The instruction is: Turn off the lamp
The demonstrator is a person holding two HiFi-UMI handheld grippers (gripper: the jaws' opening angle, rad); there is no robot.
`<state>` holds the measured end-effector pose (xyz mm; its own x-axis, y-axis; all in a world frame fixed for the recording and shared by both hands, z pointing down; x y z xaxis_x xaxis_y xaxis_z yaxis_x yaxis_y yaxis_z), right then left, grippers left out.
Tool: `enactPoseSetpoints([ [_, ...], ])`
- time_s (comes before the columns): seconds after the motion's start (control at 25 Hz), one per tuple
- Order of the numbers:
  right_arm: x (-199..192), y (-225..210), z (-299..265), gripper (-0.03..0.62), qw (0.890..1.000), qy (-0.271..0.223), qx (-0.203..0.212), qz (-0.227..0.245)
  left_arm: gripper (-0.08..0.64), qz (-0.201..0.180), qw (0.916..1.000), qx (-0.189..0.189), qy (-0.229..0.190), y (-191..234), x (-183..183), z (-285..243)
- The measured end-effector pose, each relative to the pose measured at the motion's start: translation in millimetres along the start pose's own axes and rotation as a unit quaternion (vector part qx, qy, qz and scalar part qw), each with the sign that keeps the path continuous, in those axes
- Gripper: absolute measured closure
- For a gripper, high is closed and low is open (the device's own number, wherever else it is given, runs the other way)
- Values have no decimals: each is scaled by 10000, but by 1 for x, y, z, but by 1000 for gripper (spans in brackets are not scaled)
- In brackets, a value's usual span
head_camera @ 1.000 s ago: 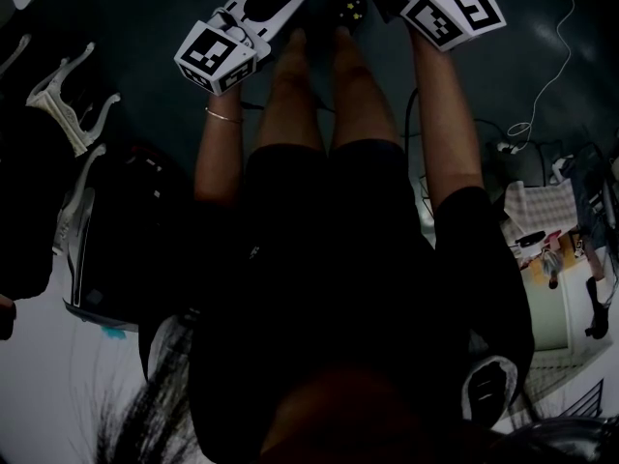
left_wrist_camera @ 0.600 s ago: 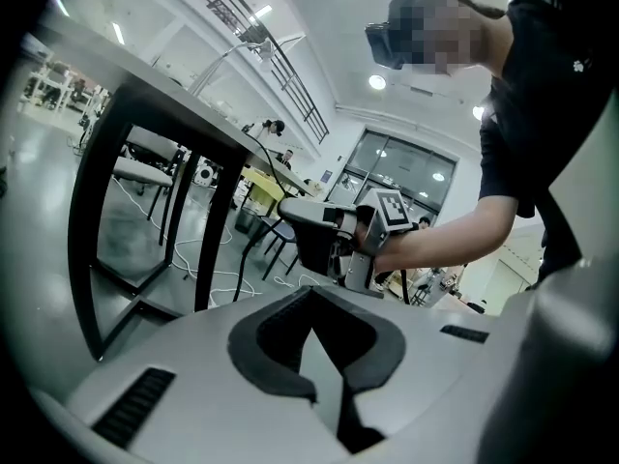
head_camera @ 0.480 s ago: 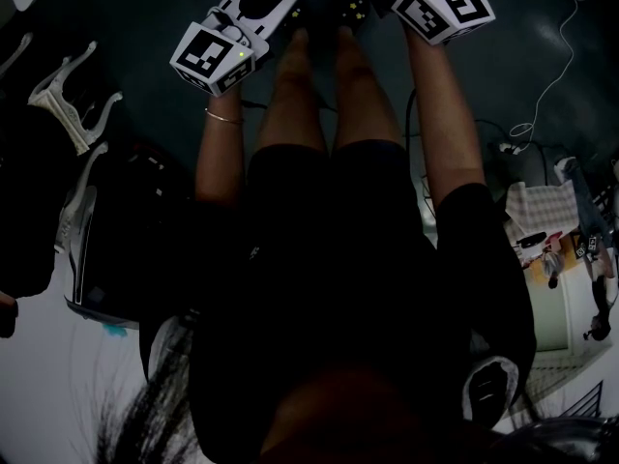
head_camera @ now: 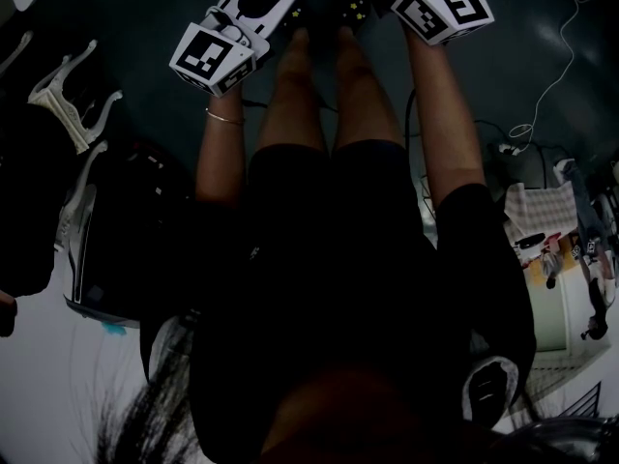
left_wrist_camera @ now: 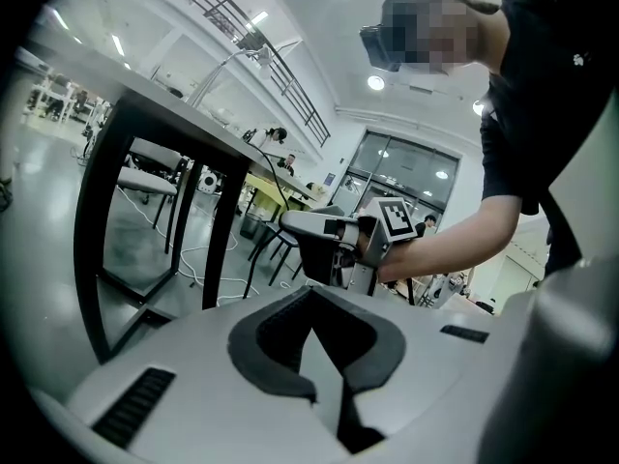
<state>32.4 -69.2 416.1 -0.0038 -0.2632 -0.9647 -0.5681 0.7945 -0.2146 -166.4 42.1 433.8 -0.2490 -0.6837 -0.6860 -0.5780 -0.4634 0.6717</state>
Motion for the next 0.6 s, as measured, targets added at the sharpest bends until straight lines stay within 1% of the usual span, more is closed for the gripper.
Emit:
enactPoseSetpoints([
  [0.24, -1, 1, 2, 558, 9997, 152, -142, 118, 554, 18, 10000, 6, -80, 0, 1, 0],
  [0.4, -6, 2, 9, 558, 9996, 212, -199, 25, 554, 0, 10000, 22, -65, -2, 3, 0],
  [0.6, -9, 1, 14, 560, 9991, 229, -329, -116, 554, -308, 9995, 110, -27, -6, 8, 3],
])
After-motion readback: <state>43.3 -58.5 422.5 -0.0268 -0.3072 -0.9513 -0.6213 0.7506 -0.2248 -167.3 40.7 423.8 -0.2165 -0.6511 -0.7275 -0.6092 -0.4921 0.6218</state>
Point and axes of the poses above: the fingertips, and each gripper's own axes: z backward along the fingers, y to its left, x out of its top, the point moved 10 cm from there along z, backward along the fingers, and after that the axes turned 15 degrees about z, right-handed, at the moved point
